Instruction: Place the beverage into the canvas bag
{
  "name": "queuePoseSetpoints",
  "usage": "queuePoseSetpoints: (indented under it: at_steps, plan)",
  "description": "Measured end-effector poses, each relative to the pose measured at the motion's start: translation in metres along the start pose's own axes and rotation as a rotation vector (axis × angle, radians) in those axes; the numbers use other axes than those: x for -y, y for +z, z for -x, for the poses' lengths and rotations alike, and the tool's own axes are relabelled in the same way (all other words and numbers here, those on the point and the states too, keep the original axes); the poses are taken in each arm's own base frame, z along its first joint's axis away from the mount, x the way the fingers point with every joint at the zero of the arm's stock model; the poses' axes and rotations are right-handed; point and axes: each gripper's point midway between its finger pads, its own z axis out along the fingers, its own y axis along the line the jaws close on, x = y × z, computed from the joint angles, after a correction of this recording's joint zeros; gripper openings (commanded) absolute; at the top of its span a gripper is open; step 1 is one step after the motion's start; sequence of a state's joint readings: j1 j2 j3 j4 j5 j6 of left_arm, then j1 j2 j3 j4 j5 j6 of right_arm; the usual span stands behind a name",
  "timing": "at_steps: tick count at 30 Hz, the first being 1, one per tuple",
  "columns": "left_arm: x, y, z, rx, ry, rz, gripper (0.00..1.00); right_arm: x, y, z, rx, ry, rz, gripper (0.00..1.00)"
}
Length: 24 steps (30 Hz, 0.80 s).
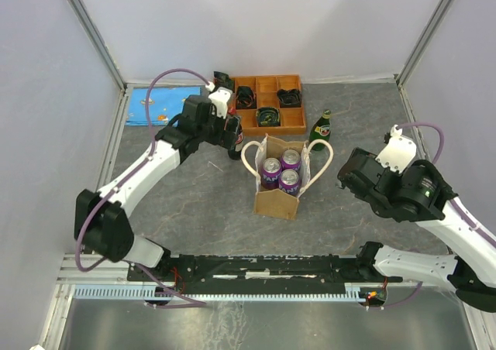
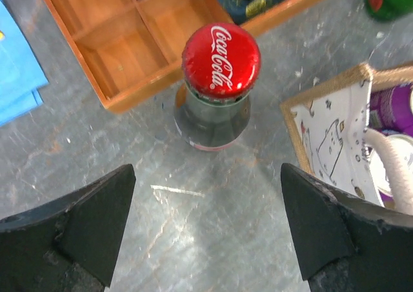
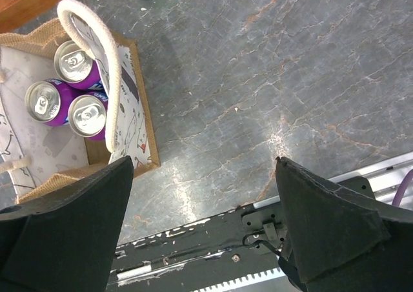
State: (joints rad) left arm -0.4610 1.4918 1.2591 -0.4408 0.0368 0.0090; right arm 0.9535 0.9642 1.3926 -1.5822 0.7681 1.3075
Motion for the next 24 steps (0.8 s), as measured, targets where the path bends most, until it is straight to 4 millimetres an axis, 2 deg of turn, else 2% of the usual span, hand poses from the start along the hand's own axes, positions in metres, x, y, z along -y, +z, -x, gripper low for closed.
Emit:
queuePoseSetpoints:
  at_steps: [4,7,18,24]
  plan:
    - [0.000,-0.004,0.019,0.207,0.007,0.010,1.00,-0.002,0.002,-0.002,-0.009,-0.027,-0.021,0.99]
    - [0.004,-0.001,0.025,0.304,0.014,0.003,1.00,-0.007,0.003,-0.002,-0.015,-0.042,-0.028,0.99]
    - [0.008,0.011,0.043,0.498,0.007,-0.010,0.97,-0.013,0.005,-0.003,-0.024,-0.062,-0.039,0.99]
    - [0.010,0.026,0.049,0.552,-0.011,-0.020,0.90,-0.018,0.004,0.000,-0.025,-0.062,-0.039,0.99]
